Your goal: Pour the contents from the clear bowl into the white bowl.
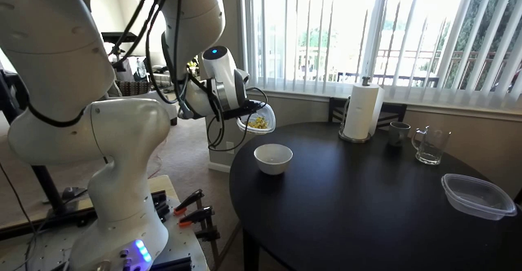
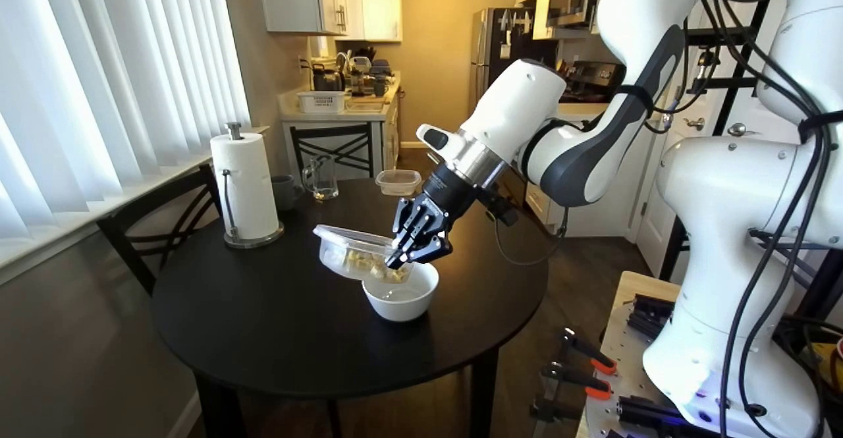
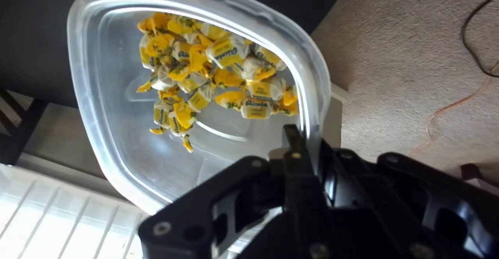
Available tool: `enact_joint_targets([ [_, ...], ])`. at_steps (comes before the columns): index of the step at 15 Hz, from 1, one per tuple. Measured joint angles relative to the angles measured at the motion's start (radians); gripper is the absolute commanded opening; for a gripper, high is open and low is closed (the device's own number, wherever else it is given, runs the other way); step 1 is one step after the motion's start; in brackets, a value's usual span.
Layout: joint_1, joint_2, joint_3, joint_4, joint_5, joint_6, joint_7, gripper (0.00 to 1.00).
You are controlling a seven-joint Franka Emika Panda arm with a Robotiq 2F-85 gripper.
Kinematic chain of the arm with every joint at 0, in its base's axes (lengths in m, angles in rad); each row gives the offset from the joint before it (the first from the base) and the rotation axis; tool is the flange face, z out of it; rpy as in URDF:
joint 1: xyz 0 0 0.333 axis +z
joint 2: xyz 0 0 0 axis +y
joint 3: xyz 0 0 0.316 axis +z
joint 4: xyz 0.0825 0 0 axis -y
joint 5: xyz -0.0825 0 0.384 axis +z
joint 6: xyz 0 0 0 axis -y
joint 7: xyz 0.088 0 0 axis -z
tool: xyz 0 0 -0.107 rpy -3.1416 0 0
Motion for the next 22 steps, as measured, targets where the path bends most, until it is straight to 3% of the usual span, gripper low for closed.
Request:
enact_joint_targets([
  [3, 0.114, -0.144, -0.138, 0.003, -0.005, -0.098, -0.017, 0.06],
  [7, 0.089, -0.355, -0.194, 0.004, 0.034, -0.222, -0.113, 0.06],
  [12, -0.025, -0.553, -0.103, 0.002, 0.181, -0.341, -0.244, 0.06],
  [16, -0.043, -0.686, -0.061, 0.003, 0.323, -0.466, -0.314, 0.06],
  [22, -0.084, -0.71, 0.013, 0.003, 0.641, -0.554, -0.437, 0.06],
])
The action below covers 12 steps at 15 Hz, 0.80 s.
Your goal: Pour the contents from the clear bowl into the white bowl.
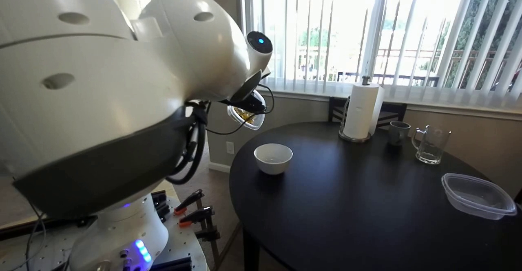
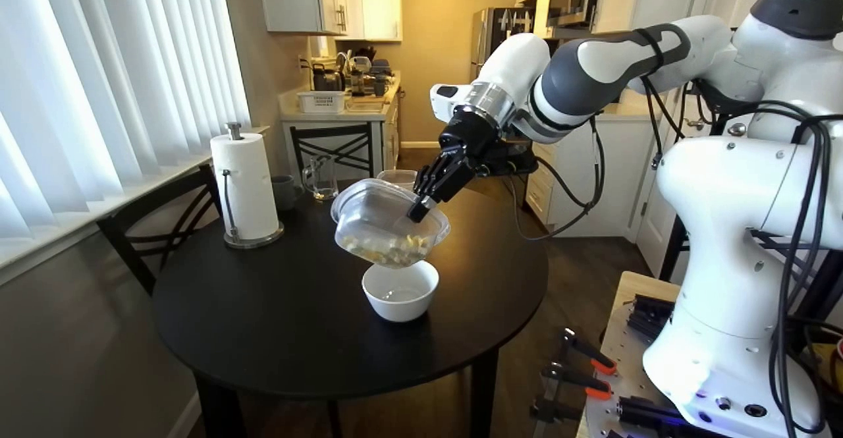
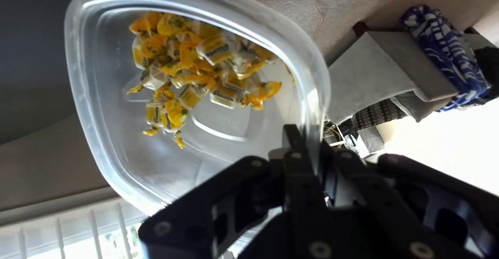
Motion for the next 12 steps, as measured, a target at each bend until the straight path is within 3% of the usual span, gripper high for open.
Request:
enact_joint_targets([
  [7, -0.041, 0.007, 0.013, 0.057, 0.199, -0.045, -0.067, 0.06],
  [12, 0.001, 0.008, -0.063, 0.152, 0.28, -0.112, -0.131, 0.06],
])
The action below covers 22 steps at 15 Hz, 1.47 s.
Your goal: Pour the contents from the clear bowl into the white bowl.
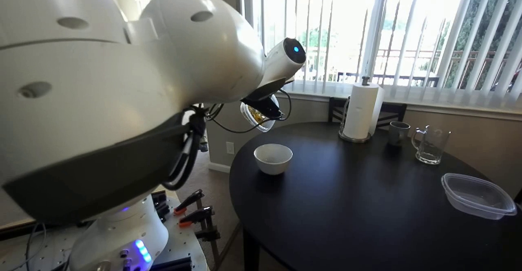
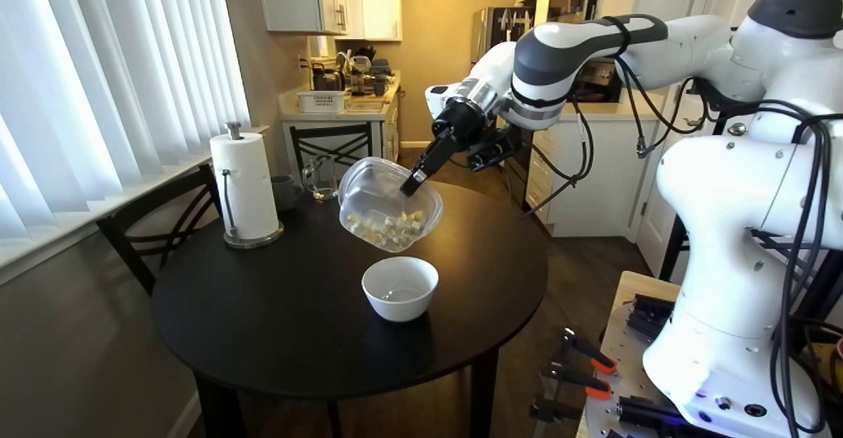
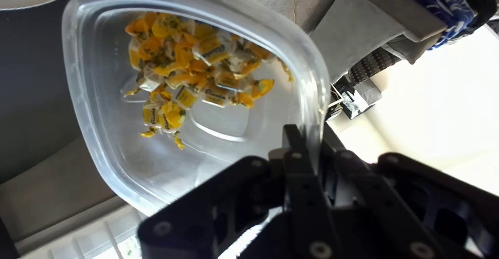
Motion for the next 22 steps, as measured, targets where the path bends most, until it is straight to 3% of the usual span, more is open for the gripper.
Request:
enact_joint_targets([
  [6, 0.175, -0.032, -0.185, 0.127, 0.049, -0.058, -0.078, 0.06],
  [9, 0.228, -0.069, -0.232, 0.179, 0.049, -0.085, -0.08, 0.06],
  [22, 0.206, -0.201, -0.279, 0.258, 0.075, -0.158, -0.079, 0.06],
])
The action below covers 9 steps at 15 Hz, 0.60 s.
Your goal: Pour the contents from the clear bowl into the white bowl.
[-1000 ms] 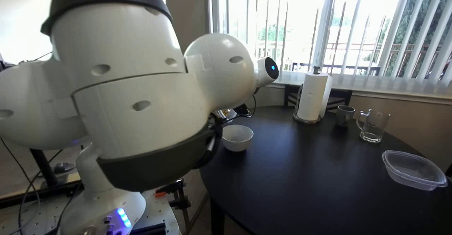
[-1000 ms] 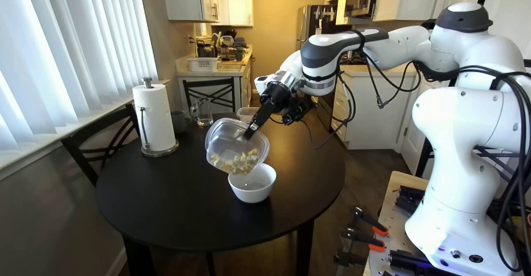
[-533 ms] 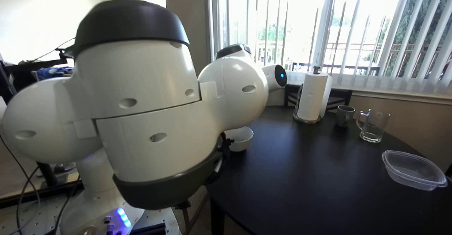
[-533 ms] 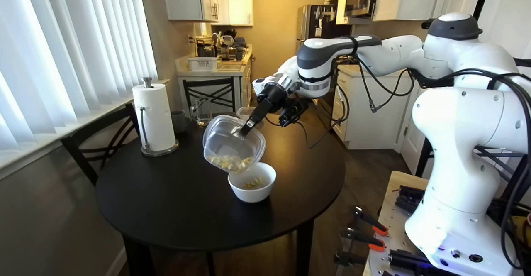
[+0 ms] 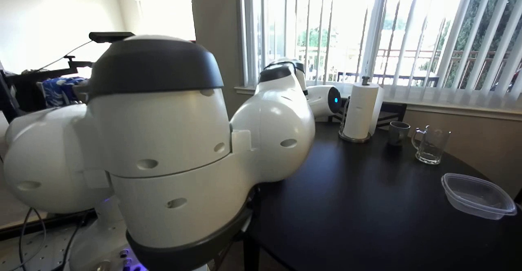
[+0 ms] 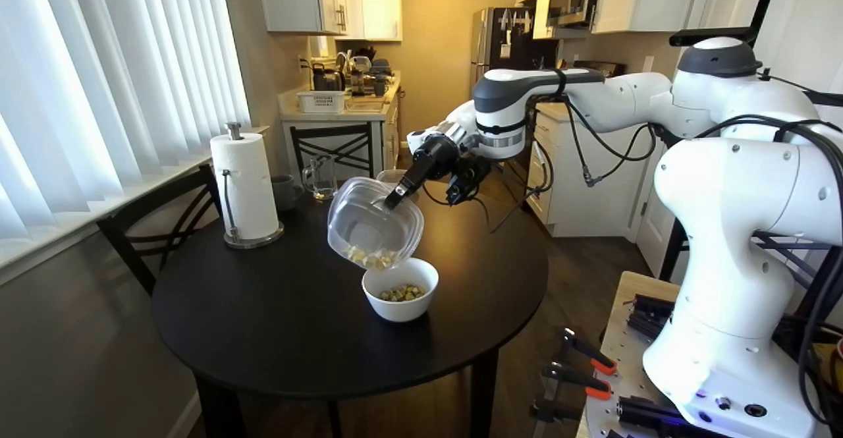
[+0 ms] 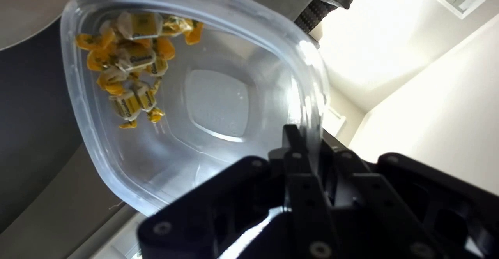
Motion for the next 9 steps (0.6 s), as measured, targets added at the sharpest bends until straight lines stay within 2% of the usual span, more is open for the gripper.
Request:
enact_joint_targets([
  [5, -0.002, -0.054, -0.026, 0.033, 0.0, -0.069, 0.003, 0.07],
  [9, -0.002, -0.087, -0.043, 0.065, 0.0, -0.167, 0.003, 0.06],
])
